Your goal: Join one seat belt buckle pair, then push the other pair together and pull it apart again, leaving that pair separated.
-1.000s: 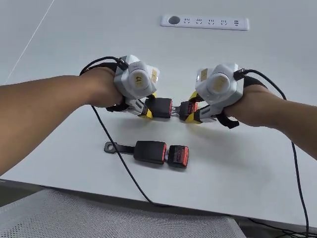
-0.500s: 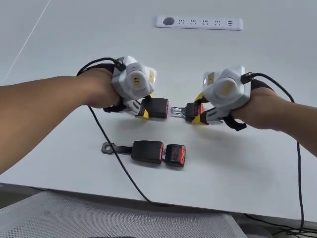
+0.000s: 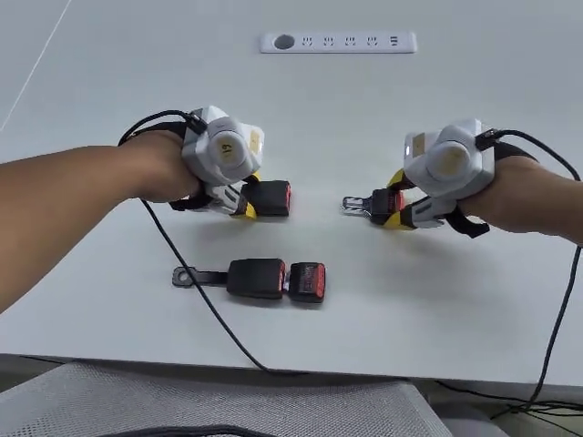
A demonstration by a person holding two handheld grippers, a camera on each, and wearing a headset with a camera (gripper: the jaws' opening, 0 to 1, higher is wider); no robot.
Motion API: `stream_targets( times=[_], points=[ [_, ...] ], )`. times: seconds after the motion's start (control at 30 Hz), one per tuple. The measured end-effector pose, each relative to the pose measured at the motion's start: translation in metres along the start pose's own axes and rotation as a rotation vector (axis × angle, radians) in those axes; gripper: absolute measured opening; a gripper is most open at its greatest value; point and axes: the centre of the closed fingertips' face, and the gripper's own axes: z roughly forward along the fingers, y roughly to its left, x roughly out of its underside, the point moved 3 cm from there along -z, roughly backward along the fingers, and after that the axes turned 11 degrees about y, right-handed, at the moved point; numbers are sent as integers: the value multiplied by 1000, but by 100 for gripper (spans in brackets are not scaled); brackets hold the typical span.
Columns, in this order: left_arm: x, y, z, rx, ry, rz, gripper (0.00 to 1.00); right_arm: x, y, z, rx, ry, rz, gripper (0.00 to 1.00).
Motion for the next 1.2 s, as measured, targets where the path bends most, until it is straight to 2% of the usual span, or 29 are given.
stream_targets(
  times=[0.2,0.33,0.73,0.97,1.03,1.1,1.13,1.2],
  points=[
    [0,0,0,-5,15,15,33,21,1,-6,3,26,2,33],
    [0,1,1,-6,17,6,33,31,0,-9,12,45,-2,33],
    [1,1,1,-4,19,-2,33,41,0,-8,23,76,-3,35],
    [1,2,1,-11,21,-8,33,39,-3,-11,43,48,27,41],
    [2,1,0,-19,30,6,33,37,-4,-13,51,37,35,41],
    [1,2,-6,-24,6,-46,34,34,-3,-17,55,20,42,40],
    [1,5,-11,-43,-13,-69,35,31,-4,-20,66,4,55,40],
    [2,6,-21,-57,-29,-88,37,29,-3,-23,73,-12,69,40]
  ],
)
